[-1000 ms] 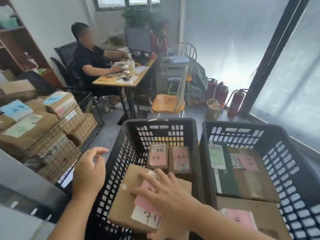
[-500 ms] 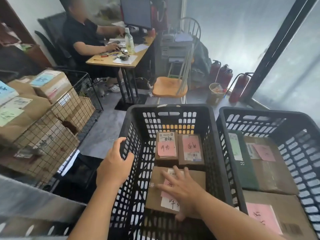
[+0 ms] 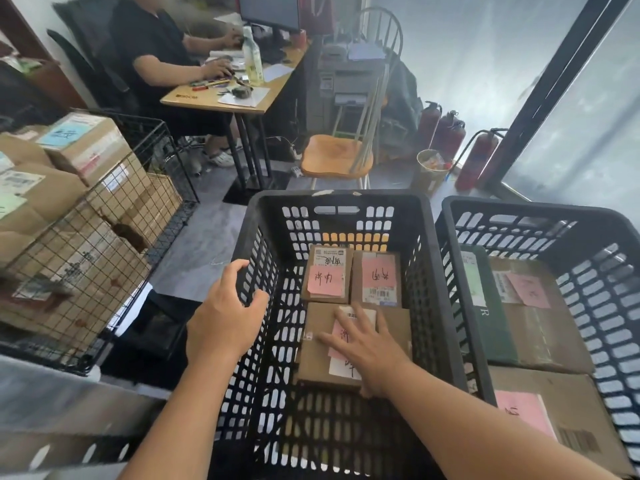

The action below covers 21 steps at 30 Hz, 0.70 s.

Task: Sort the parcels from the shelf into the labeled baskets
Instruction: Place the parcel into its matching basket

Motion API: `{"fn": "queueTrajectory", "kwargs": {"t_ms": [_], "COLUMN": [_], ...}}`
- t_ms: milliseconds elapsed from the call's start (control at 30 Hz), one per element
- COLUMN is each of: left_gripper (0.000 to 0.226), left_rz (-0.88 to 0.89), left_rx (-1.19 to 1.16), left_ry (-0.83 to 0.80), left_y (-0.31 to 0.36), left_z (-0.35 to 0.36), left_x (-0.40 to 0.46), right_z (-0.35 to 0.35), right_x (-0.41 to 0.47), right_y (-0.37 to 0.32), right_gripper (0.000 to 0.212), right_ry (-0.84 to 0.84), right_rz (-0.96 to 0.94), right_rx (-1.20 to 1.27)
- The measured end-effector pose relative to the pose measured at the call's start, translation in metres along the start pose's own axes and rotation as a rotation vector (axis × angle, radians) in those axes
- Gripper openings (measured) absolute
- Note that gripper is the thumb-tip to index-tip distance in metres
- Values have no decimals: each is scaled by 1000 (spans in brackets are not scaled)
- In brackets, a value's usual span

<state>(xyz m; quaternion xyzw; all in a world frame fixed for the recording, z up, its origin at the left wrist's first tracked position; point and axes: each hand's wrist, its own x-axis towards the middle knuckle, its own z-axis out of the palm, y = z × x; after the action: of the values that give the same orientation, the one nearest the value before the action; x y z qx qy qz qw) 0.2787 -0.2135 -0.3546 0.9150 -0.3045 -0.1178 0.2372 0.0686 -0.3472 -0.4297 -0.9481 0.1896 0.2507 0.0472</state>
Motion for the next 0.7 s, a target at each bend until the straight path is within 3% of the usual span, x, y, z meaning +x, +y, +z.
{"fn": "queueTrajectory", "kwargs": {"t_ms": [133,233,300,533,700], "left_gripper": [52,51,52,58,59], "left_rz": [3,28,55,233,389], "left_rx": [5,-12,-34,40,93], "left_ry": [0,4,3,-87,-27], "left_y": [1,3,3,38,90], "left_z": [-2,-4,-6,-28,-67], "left_x": [-2,-5,-6,-18,-40], "right_z": [-9,-41,-67,-132,-152], "right_x": [-8,-21,-31,-87,-121], "right_y": [0,0,8,52,68], "right_gripper": [132,108,98,90,85], "right_ry": [15,181,316,531,641], "right_rz": [-11,-7,-21,-79,-167], "right_rx": [85,438,539,357,254]}}
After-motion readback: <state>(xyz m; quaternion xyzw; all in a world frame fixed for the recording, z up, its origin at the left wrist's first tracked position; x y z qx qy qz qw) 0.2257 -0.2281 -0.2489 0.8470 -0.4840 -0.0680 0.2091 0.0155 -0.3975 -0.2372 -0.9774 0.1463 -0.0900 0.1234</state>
